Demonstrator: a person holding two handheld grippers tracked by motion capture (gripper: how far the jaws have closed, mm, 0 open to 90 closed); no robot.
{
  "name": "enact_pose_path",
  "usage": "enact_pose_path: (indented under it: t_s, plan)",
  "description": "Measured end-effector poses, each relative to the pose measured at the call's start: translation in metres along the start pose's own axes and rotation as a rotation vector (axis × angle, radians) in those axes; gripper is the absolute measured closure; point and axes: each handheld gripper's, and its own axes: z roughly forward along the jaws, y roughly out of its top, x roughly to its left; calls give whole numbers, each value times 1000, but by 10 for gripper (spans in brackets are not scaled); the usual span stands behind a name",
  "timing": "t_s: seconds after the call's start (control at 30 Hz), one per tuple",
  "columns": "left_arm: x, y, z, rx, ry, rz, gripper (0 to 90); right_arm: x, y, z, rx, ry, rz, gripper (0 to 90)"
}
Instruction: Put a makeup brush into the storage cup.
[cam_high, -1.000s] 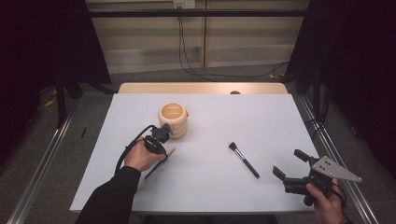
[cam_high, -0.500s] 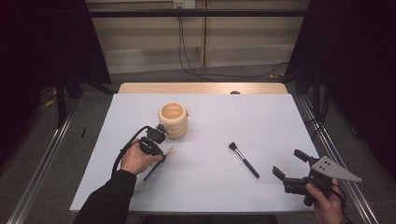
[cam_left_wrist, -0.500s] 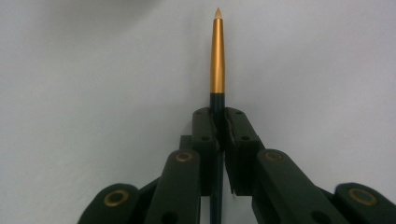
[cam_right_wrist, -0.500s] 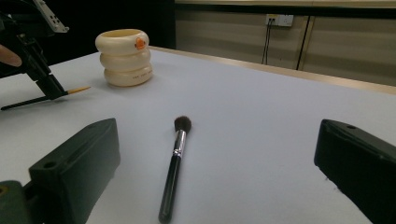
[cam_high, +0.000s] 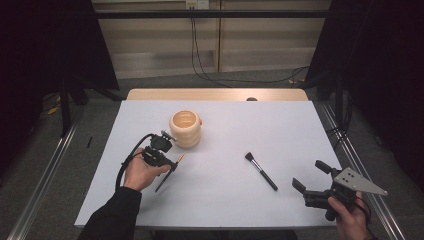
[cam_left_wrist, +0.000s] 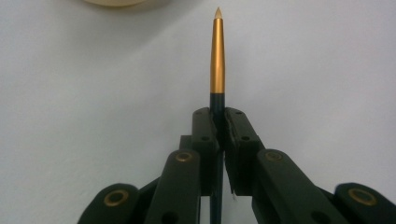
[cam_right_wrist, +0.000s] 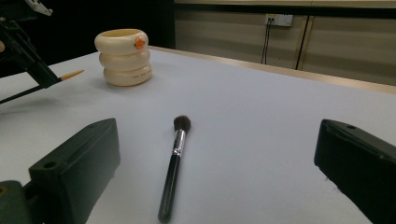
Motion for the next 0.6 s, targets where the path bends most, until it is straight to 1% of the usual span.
enact_pose_path:
  t_s: [0.03, 0.1, 0.17, 0.23, 0.27, 0.3, 0.37, 0.47, 0.53, 0.6]
  plan:
    - [1, 0, -2, -5, -8, 1, 838, 0, 0, 0, -1, -1, 2, 2]
    - [1, -2, -4, -32, -2, -4, 837, 0, 0, 0, -1, 0, 2, 2]
    - [0, -4, -6, -65, -17, 1, 837, 0, 0, 0, -4, 1, 3, 2]
    - [-1, -5, -7, -85, -23, 5, 838, 0, 0, 0, -3, -1, 6, 2]
    - [-1, -5, -7, -87, -26, 14, 838, 0, 0, 0, -3, 0, 5, 2]
    - [0, -6, -7, -84, -26, 10, 837, 0, 0, 0, -4, 3, 2, 2]
    - [0, -7, -7, -100, -20, 3, 837, 0, 0, 0, -5, 2, 4, 2]
    - [1, -10, -10, -125, -26, 3, 837, 0, 0, 0, -3, -3, 4, 2]
    - [2, -11, -12, -161, -33, -9, 838, 0, 0, 0, -2, -3, -1, 2]
    - [4, -13, -15, -183, -39, -8, 838, 0, 0, 0, -4, 1, 0, 2]
